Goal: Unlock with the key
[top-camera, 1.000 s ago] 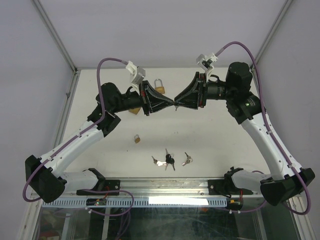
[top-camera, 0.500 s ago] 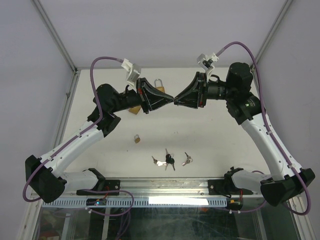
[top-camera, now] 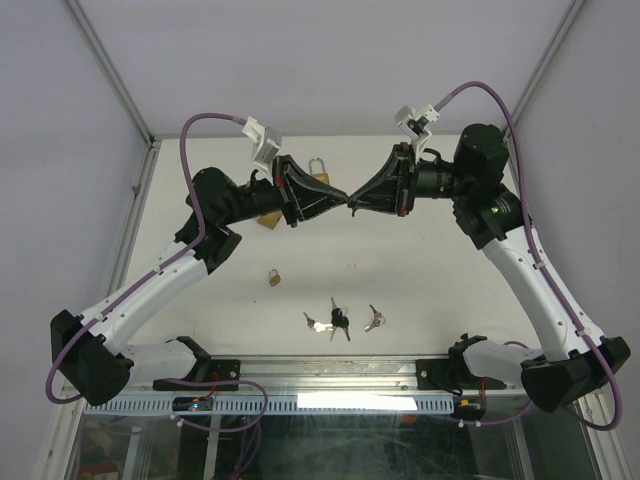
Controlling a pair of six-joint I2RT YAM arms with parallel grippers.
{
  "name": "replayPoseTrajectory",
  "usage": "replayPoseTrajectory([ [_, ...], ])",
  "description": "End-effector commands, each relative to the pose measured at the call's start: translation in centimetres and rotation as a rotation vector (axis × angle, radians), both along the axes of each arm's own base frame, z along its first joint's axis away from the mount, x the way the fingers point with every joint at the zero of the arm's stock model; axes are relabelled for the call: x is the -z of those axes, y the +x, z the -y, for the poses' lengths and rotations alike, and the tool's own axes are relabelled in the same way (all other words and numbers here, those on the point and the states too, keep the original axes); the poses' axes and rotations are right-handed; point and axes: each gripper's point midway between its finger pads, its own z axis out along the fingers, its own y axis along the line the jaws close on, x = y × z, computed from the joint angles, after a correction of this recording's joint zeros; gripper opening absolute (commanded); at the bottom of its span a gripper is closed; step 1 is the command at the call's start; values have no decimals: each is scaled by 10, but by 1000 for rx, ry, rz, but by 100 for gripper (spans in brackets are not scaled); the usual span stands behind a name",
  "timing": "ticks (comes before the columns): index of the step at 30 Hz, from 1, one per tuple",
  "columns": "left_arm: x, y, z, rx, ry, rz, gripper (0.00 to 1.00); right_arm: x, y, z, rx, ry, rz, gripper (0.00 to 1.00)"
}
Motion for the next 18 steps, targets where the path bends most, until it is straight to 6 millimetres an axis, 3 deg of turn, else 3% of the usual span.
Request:
replayPoseTrajectory([
  [1,-17,-12,-3,20,-43,44,0,-25,-4,1,-10,42,81,0],
  [12,-4,-9,-4,8,-27,11,0,-29,-3,7,14,41,95,0],
  [13,-2,-9,-5,7,-23,8,16,-28,-2,8,17,32,92,0],
  [14,1,-8,-7,6,-21,8,43,-26,0,9,27,21,87,0],
  [16,4,-6,-13,7,-14,13,85,-18,4,12,45,-18,63,0],
  [18,8,-2,-20,0,8,33,98,-9,8,16,76,-62,50,0],
])
